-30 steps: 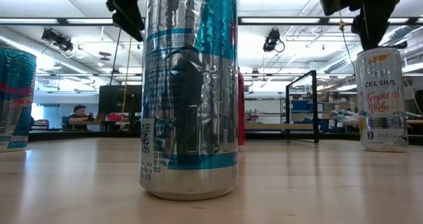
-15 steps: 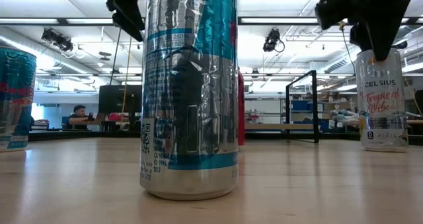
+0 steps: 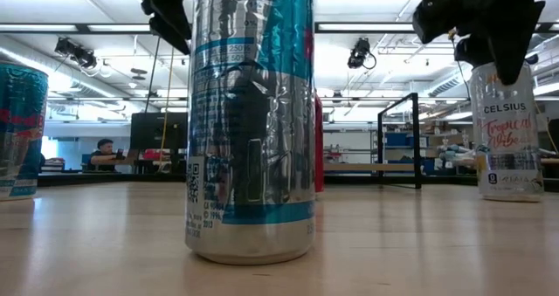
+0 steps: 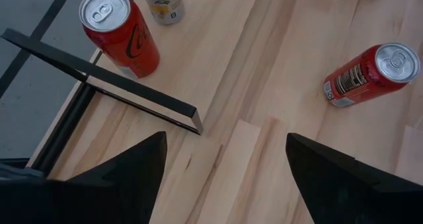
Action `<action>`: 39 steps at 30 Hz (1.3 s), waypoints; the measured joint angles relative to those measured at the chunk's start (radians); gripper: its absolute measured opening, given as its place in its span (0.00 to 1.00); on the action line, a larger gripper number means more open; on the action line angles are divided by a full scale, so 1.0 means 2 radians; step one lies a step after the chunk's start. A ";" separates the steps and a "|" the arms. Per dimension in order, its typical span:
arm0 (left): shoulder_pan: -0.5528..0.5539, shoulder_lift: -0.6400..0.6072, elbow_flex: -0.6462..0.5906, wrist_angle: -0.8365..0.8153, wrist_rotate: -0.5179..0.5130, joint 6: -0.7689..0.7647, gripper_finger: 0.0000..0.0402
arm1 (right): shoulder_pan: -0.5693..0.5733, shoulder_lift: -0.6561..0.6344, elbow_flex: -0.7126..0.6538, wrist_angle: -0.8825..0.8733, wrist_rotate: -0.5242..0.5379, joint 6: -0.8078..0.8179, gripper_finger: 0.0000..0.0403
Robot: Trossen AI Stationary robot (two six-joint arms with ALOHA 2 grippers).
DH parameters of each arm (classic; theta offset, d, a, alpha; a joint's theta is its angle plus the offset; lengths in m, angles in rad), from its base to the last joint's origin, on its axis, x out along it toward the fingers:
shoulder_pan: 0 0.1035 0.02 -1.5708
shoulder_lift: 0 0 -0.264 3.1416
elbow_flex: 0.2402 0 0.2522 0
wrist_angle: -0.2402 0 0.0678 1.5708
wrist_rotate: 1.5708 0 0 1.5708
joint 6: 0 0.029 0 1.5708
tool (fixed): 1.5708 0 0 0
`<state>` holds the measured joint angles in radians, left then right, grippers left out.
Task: Place canned beverage on shelf
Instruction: Put the white yellow soda can aligned with the other white yellow soda can on the shelf
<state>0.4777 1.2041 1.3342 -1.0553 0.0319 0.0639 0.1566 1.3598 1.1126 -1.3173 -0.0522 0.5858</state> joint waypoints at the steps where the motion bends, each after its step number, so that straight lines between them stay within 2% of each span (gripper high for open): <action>1: 0.000 0.000 0.000 0.000 0.000 0.000 0.78 | -0.004 0.000 0.000 0.000 0.000 -0.005 0.65; 7: 0.000 0.000 0.000 0.008 0.000 0.000 0.78 | -0.042 0.002 0.007 0.008 -0.008 -0.054 0.65; 13: 0.000 0.000 0.000 0.009 0.000 0.004 0.78 | -0.092 0.021 0.073 0.008 -0.007 -0.135 0.65; 20: 0.000 0.000 0.000 0.009 0.000 0.005 0.78 | -0.165 0.083 0.206 -0.008 0.036 -0.260 0.65; 30: 0.000 0.000 0.000 0.009 0.000 0.003 0.78 | -0.257 0.242 0.452 -0.059 0.056 -0.427 0.68; 35: 0.000 0.000 0.000 0.009 0.000 0.000 0.78 | -0.276 0.320 0.554 -0.087 0.057 -0.473 0.67; 39: 0.000 0.000 0.000 0.009 0.000 -0.001 0.78 | -0.288 0.349 0.581 -0.075 0.042 -0.481 0.67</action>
<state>0.4777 1.2041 1.3342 -1.0363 0.0322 0.0628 -0.4185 2.0587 2.2748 -1.4669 0.0325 -0.3767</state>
